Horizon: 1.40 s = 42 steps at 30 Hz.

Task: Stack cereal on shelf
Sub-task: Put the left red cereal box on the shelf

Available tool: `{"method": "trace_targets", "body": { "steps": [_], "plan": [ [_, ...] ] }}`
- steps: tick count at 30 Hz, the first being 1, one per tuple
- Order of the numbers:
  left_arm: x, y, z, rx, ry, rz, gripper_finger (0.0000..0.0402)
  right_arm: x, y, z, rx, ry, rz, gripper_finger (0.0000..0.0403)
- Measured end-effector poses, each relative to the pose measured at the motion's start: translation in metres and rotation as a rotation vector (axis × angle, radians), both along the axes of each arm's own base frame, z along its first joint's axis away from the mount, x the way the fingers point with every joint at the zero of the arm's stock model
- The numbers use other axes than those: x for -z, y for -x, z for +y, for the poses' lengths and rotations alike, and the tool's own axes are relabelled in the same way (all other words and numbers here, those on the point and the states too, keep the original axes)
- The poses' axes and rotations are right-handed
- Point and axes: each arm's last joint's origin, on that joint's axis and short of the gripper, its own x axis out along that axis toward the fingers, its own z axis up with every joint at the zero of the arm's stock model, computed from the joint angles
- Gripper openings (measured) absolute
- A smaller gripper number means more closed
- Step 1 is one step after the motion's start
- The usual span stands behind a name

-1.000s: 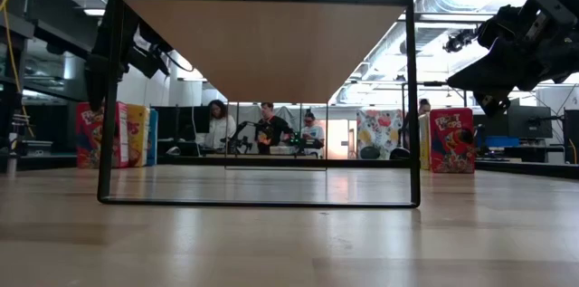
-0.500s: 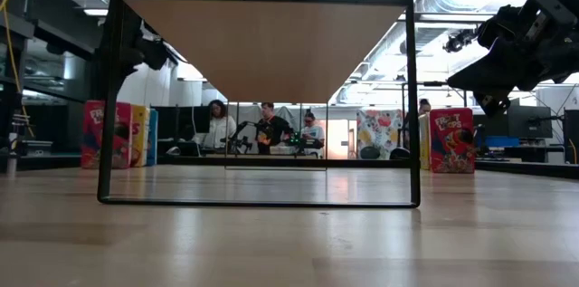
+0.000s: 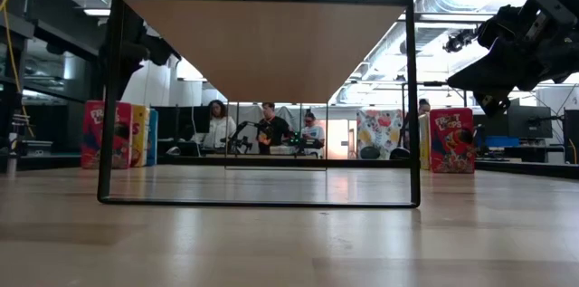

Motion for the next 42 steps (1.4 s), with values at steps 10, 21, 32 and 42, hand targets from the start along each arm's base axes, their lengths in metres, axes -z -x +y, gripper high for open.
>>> {"method": "trace_targets", "body": {
  "steps": [10,21,32,42],
  "plan": [
    [0.009,-0.002,0.001,0.045,0.0,-0.025,0.0229,0.0,0.0,0.0,0.0,0.0,0.0,0.0],
    [0.009,-0.002,0.0,0.092,0.004,-0.026,0.0229,0.0,0.0,0.0,0.0,0.0,0.0,0.0],
    [-0.008,0.009,-0.011,0.13,-0.061,-0.044,0.0229,0.0,0.0,0.0,0.0,0.0,0.0,0.0],
    [0.008,0.014,-0.014,0.117,-0.028,-0.012,0.0229,0.0,0.0,0.0,-0.001,0.0,0.0,0.0]
  ]
}}
